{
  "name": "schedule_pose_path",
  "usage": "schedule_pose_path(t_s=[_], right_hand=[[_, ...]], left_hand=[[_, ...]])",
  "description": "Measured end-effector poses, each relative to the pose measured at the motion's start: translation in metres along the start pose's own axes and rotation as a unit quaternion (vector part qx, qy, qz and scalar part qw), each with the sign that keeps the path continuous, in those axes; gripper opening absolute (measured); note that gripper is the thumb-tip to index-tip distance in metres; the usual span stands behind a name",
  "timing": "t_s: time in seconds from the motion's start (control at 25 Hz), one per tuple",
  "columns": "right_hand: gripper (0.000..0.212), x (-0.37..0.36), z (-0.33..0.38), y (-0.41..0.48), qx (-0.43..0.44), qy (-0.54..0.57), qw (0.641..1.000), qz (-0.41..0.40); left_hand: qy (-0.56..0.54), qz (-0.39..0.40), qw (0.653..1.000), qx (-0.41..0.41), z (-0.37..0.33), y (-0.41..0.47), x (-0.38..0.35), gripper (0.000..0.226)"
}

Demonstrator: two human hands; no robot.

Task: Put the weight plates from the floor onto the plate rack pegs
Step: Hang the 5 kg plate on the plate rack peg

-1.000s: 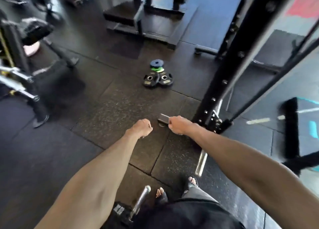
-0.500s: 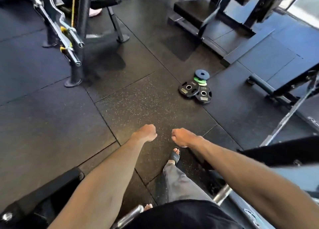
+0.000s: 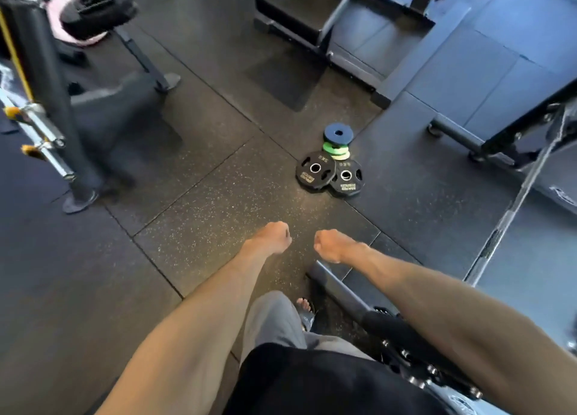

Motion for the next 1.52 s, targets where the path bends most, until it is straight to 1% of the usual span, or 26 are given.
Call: schedule_pose_path(t_s=[0.24,0.32,0.4,0.48,0.56,0.64,0.8,0.92,1.04,1.2,1.28,1.4,1.52], right_hand=[[0.031,0.072,-0.044,0.084,-0.072,0.079,0.994,-0.011],[0.031,0.100,-0.053,0.115,-0.103,0.117,0.987,-0.029],[0.032,0.131,-0.061,0.143,-0.148,0.166,0.974,-0.045],[0.031,0.155,-0.068,0.167,-0.185,0.205,0.960,-0.055],[0.030,0.178,-0.074,0.193,-0.208,0.244,0.944,-0.073],[0.028,0.194,-0.079,0.216,-0.222,0.279,0.931,-0.082],[0.028,0.214,-0.099,0.269,-0.235,0.320,0.913,-0.090],[0.029,0.213,-0.115,0.307,-0.242,0.336,0.907,-0.081],[0.031,0.202,-0.135,0.347,-0.251,0.355,0.898,-0.059],[0.032,0.169,-0.160,0.403,-0.270,0.378,0.885,-0.024],[0.030,0.162,-0.169,0.428,-0.290,0.393,0.873,-0.010],[0.028,0.141,-0.186,0.481,-0.318,0.419,0.850,-0.024],[0.026,0.111,-0.202,0.539,-0.348,0.448,0.823,-0.038]], left_hand=[[0.085,0.069,0.993,-0.048,-0.055,0.123,0.058,0.015],[0.101,0.081,0.989,-0.069,-0.072,0.167,0.084,0.016],[0.112,0.087,0.986,-0.090,-0.091,0.210,0.118,0.020],[0.128,0.111,0.980,-0.107,-0.105,0.246,0.146,0.021],[0.149,0.109,0.975,-0.122,-0.116,0.287,0.174,0.021],[0.165,0.102,0.973,-0.124,-0.121,0.323,0.194,0.019],[0.191,0.138,0.963,-0.132,-0.139,0.381,0.203,0.018],[0.197,0.155,0.959,-0.133,-0.151,0.415,0.198,0.019],[0.200,0.162,0.960,-0.108,-0.155,0.454,0.190,0.021],[0.197,0.174,0.962,-0.074,-0.141,0.508,0.172,0.020],[0.211,0.181,0.959,-0.058,-0.130,0.536,0.162,0.020],[0.236,0.190,0.951,-0.053,-0.111,0.597,0.136,0.021],[0.214,0.201,0.955,-0.033,-0.086,0.664,0.103,0.018]])
Point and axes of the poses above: each hand's wrist, its own y-axis towards the middle knuckle, its own x-axis out of the back of the hand, z = x × y, the point moved 4 cm from there along y, towards the middle knuckle, and after that the axes turned 4 degrees about -z, right-handed, at the moved point
